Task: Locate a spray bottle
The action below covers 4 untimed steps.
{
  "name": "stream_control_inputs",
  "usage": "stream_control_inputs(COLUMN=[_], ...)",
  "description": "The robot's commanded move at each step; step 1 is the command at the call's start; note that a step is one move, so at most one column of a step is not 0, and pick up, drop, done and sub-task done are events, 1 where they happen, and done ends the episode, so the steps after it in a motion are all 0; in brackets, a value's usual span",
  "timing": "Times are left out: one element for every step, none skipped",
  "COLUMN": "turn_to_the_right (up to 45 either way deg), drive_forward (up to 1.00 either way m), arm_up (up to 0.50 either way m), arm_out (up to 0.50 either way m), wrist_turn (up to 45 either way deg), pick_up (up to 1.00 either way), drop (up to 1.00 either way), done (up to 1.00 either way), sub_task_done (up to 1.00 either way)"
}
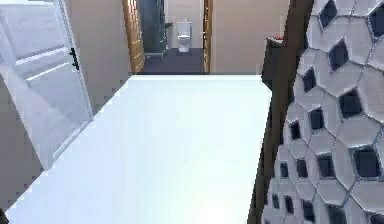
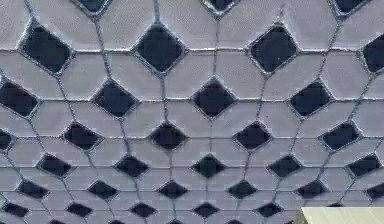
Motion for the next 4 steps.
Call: stream_control_inputs(turn_to_the_right=[-45.0, -30.0, 0.0, 45.0], drive_forward=[0.0, 0.0, 0.3, 0.0], arm_up=[0.0, 0.0, 0.0, 0.0], arm_out=[0.0, 0.0, 0.0, 0.0], wrist_turn=[0.0, 0.0, 0.0, 0.0], pick_up=[0.0, 0.0, 0.0, 0.0], drop=[0.0, 0.0, 0.0, 0.0], done=[0.0, 0.0, 0.0, 0.0], sub_task_done=[0.0, 0.0, 0.0, 0.0])
